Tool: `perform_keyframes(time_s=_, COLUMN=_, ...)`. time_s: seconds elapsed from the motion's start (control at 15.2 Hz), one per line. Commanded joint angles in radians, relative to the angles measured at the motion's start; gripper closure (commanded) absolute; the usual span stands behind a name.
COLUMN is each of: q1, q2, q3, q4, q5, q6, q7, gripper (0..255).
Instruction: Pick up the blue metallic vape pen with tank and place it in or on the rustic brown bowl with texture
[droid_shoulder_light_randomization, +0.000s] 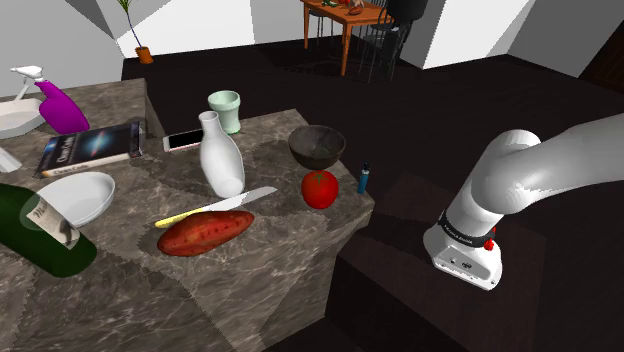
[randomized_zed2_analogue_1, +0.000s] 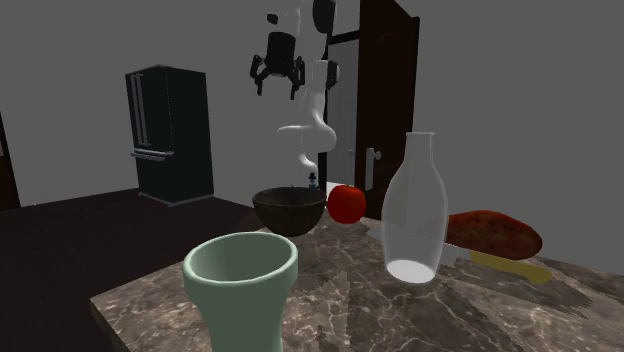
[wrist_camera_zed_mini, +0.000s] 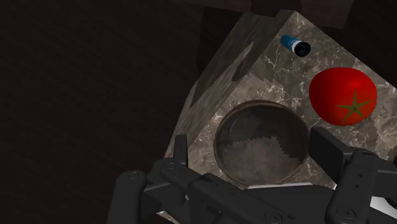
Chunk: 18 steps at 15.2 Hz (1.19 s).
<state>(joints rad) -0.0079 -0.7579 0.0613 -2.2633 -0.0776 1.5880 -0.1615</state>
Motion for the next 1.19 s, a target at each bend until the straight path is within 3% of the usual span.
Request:
perform_keyframes(time_s=0.0, q1=0.000, q2=0.000, q3=0.000, q4=0.000, q5=0.000, q6=0.000, q7=0.000, gripper=0)
perform_keyframes(time_s=0.59, q1=0.045, q2=-0.081, q3=0.059, q4=-0.303, q5=0.099, q6=0.178, q7=0.102, gripper=0)
perform_keyframes(time_s=1.12, q1=0.114, q2=-0.082, q3=0.138, q4=-0.522, q5=0.219, q6=0.367, q7=0.194, gripper=0)
